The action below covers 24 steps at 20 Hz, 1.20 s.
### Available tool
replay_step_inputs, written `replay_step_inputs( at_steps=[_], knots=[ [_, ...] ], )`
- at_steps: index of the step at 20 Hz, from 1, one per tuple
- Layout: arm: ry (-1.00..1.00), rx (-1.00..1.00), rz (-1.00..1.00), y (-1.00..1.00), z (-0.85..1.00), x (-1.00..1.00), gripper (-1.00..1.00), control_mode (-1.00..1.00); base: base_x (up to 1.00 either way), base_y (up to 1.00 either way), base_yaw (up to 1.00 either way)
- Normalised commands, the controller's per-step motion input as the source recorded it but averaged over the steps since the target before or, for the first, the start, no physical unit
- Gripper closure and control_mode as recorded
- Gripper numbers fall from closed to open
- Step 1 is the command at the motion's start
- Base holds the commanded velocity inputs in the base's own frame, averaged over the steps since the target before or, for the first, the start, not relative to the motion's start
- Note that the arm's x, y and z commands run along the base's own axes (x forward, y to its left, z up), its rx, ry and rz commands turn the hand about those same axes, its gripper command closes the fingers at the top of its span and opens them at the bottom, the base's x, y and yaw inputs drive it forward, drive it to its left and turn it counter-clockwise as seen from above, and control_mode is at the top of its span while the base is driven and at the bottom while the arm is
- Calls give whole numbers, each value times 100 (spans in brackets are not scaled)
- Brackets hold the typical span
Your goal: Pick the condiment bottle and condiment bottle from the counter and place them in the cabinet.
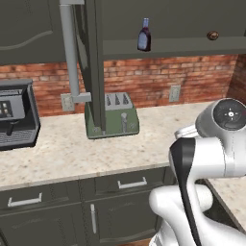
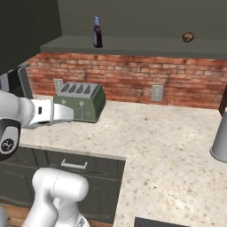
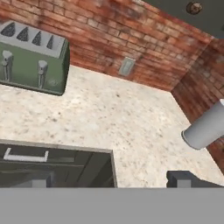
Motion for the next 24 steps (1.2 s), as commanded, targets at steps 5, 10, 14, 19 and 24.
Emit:
replay_step_inputs(
  at_steps=[5, 10, 14, 19, 24],
  knots=[
    [11, 6, -11, -36, -54, 0, -100, -100, 0, 0, 0],
    [10, 6, 0, -27, -53, 1, -100, -100, 0, 0, 0],
    [8, 5, 0, -23, -46, 0, -100, -100, 0, 0, 0],
    [8, 6, 0, -10, -42, 3, -100, -100, 0, 0, 0],
    [5, 8, 0, -2, -41, -1, -100, -100, 0, 0, 0]
  ],
)
